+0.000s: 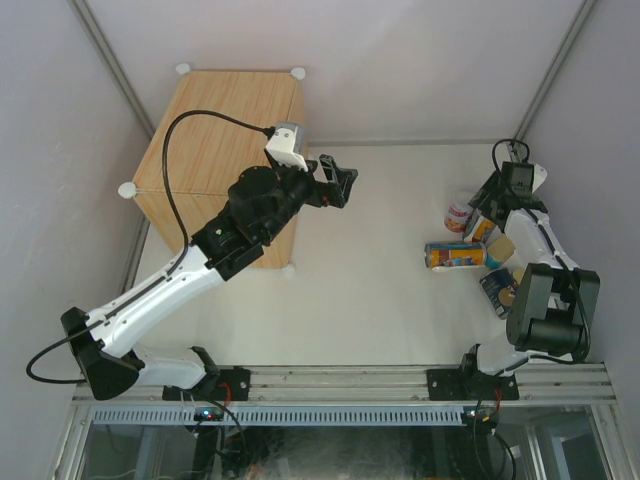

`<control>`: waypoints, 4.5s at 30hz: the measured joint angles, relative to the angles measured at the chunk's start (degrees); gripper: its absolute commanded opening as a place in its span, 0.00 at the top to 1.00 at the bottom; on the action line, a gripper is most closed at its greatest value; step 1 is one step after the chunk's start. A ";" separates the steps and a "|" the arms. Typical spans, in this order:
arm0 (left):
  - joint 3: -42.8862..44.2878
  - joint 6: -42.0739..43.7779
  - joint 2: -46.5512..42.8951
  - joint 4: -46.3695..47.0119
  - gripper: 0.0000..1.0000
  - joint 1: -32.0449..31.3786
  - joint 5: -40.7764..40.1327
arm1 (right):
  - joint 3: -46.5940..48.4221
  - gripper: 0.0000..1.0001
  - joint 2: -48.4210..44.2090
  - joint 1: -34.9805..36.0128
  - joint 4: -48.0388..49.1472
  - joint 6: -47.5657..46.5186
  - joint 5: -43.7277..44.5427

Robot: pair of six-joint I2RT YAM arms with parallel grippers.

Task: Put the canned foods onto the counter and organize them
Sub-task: Move the canned food to the center of the board.

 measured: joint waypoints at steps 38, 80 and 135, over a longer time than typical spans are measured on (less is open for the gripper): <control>-0.11 -0.02 -0.57 2.16 0.04 0.61 -1.88 | 1.20 1.00 -1.79 2.51 -5.99 -0.17 -2.84; -4.04 -0.07 -6.99 1.95 0.04 0.61 -2.99 | 4.59 1.00 0.31 24.44 -10.27 1.86 -2.69; -27.08 2.05 -18.47 0.20 0.00 -18.56 -32.13 | 9.73 0.06 -2.01 47.08 -11.98 1.18 -0.48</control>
